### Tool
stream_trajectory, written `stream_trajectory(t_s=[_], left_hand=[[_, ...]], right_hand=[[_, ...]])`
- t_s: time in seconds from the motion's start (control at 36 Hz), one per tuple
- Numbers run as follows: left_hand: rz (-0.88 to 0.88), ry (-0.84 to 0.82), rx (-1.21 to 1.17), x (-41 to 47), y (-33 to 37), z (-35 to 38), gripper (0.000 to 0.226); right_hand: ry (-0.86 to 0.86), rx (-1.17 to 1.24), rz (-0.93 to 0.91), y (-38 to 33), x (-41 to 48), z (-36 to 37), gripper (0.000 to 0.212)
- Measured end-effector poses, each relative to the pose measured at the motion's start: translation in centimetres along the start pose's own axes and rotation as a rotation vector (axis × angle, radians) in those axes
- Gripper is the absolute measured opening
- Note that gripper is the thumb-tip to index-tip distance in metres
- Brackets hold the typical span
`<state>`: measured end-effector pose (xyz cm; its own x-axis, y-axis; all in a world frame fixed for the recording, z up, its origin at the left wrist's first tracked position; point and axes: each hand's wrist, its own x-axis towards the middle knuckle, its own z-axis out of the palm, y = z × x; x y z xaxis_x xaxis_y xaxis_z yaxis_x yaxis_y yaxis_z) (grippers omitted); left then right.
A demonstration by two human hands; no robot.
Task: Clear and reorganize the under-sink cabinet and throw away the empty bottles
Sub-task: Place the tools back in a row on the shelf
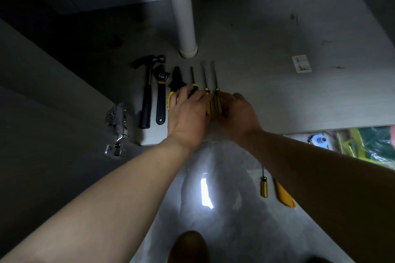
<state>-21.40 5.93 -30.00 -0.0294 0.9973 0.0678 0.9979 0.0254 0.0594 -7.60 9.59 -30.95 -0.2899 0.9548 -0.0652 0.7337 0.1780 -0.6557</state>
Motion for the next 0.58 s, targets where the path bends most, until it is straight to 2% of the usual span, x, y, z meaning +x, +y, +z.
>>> stream_trajectory(t_s=[0.19,0.44,0.53,0.58], left_hand=[[0.007,0.012,-0.009,-0.2,-0.2,0.1,0.056],[0.014,0.005,-0.039,-0.2,-0.2,0.1,0.057],[0.013,0.028,-0.059,-1.1,0.2,-0.1,0.053],[0.023,0.086,-0.107,-2.3,1.2,-0.6,0.045]], right_hand=[[-0.035,-0.029,-0.011,-0.2,0.5,0.3,0.04],[-0.051,0.042,-0.028,0.0,0.0,-0.5,0.05],[-0.042,0.012,-0.105,0.8,-1.2,-2.0,0.043],[-0.113,-0.073,-0.209,1.5,-2.3,-3.8,0.038]])
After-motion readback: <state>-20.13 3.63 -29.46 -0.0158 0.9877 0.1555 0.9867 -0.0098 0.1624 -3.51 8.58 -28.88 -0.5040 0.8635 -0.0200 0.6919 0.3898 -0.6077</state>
